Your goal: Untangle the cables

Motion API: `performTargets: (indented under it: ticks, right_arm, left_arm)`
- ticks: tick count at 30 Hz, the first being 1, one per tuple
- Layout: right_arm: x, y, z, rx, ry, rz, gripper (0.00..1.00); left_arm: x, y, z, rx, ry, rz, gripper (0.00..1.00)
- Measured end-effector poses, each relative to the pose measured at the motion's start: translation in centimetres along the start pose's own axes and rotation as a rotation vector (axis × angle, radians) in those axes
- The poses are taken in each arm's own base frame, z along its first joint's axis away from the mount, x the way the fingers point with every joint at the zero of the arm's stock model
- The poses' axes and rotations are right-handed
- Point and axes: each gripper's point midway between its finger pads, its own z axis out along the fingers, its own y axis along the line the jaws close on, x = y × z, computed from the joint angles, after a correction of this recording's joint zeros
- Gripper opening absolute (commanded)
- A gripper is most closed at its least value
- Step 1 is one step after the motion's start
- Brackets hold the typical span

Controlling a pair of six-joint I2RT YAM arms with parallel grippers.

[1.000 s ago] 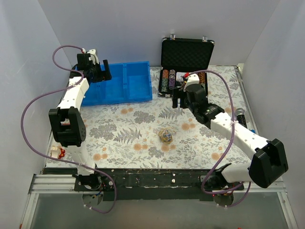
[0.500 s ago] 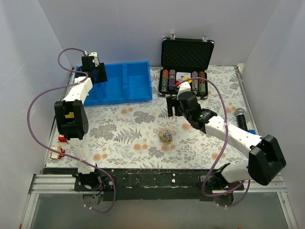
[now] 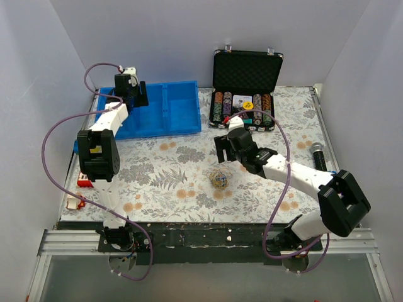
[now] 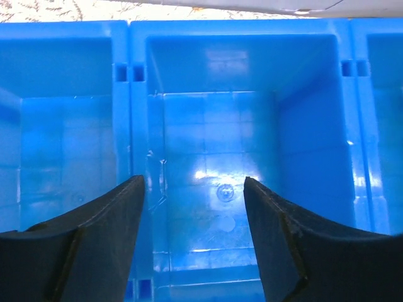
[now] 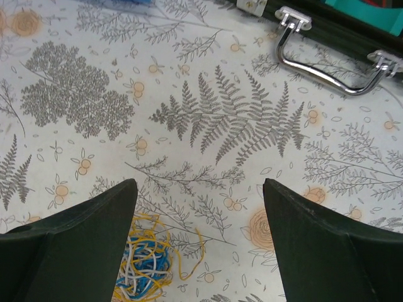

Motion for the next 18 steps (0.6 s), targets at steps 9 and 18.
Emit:
performTargets:
  ticks: [9,18]
  right_arm:
    - [2.5,0.9,0.4,-0.02,0.058,-0.023,0.9]
    - [2.1,1.2,0.6,-0.027,0.039,-0.014,0.9]
  left_arm:
    - [-0.1,-0.4,0.0,-0.016,-0.036,0.013,0.84]
    - [0.4,0.7,-0.5,-0.079,-0.028,0.007,0.92]
